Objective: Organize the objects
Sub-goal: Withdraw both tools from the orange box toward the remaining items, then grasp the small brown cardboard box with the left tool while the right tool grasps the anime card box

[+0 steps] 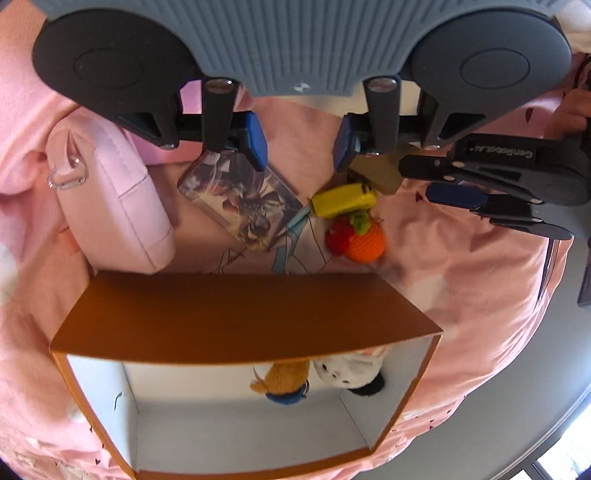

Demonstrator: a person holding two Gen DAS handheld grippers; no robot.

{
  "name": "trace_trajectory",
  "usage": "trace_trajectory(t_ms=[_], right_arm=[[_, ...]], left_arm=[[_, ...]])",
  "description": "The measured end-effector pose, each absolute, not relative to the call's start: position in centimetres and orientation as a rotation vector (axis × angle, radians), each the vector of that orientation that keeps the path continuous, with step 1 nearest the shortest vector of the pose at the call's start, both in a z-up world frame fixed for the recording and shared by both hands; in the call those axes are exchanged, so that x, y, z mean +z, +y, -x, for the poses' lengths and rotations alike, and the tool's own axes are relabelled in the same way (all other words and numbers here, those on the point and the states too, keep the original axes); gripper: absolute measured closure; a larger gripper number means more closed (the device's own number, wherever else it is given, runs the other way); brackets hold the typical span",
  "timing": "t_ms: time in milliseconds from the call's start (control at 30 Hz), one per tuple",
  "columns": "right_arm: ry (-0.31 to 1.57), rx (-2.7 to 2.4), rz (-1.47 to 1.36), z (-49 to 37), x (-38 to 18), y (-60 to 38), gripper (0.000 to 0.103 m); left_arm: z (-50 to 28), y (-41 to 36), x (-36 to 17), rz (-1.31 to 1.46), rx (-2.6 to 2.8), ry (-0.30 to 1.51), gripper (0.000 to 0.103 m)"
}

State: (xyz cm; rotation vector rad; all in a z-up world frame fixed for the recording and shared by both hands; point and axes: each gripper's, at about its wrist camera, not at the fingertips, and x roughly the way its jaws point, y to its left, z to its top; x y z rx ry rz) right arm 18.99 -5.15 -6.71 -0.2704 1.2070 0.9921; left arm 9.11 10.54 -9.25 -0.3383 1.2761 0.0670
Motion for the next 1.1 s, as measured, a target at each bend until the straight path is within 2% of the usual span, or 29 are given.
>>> trace_trajectory(t_ms=[133, 367, 467, 533, 600, 800, 1100], right_arm=[[1.242, 0.981, 0.271, -19.4, -7.3, -5.0, 0.060], [1.274, 0.977, 0.268, -19.7, -7.9, -4.9, 0.059], [1.281, 0.971, 0.271, -19.9, -8.1, -4.8, 0.059], [1.271, 0.970, 0.286, -20.0, -8.1, -4.7, 0.057], [1.254, 0.971, 0.322, -20.0, -8.0, -4.4, 0.054], [1.187, 1.034, 0.480, -20.0, -8.1, -3.0, 0.054], [1.053, 1.115, 0.813, -18.9, -9.8, 0.1, 0.049]], left_arm=[[-9.7, 10.3, -10.5, 0.340, 0.070, 1.300, 0.037], [-10.6, 10.3, -12.8, 0.370, 0.028, 1.355, 0.019], [-10.9, 10.3, -13.5, 0.384, 0.014, 1.367, 0.017], [-10.9, 10.3, -13.6, 0.395, 0.009, 1.367, 0.021], [-10.7, 10.5, -13.2, 0.414, 0.002, 1.359, 0.032], [-9.8, 11.0, -11.7, 0.465, -0.006, 1.323, 0.050], [-9.7, 10.1, -10.7, 0.394, -0.067, 1.333, 0.054]])
